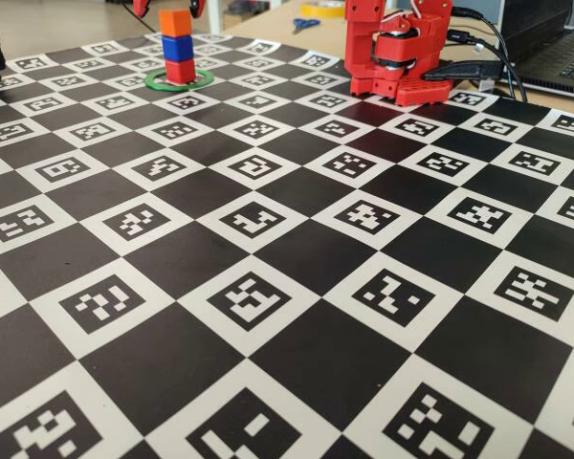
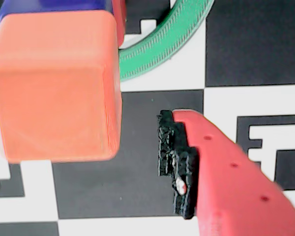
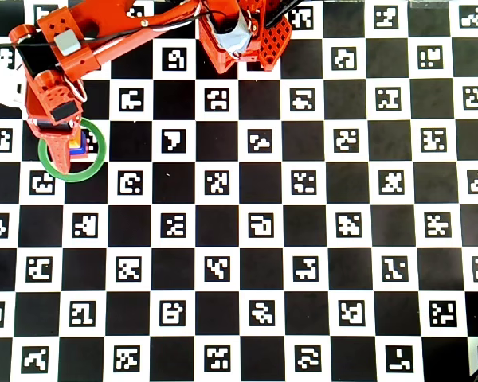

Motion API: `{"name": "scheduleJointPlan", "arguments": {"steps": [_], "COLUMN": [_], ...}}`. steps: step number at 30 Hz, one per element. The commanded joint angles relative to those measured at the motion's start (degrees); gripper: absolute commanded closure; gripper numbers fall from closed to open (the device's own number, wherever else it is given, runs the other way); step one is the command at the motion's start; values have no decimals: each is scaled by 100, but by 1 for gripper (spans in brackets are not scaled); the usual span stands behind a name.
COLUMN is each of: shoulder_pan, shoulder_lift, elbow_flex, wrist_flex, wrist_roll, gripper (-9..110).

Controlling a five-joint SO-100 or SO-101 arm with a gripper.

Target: Grab the red cube then put it in the green circle then put the blue cube on top and finally the orange cube on top

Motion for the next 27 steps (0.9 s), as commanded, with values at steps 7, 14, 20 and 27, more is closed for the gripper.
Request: {"name": "scheduleJointPlan", "arguments": {"steps": [7,14,20,27], "shoulder_pan": [-220,-606,-1011,-1740], "shoulder_lift": [1204,1907,2479,3067], "elbow_flex": [-176,281,659,1090], "wrist_flex": [211,360,369,352], "wrist_roll": [501,905,1266,1503], "gripper": [62,77,84,96]}}
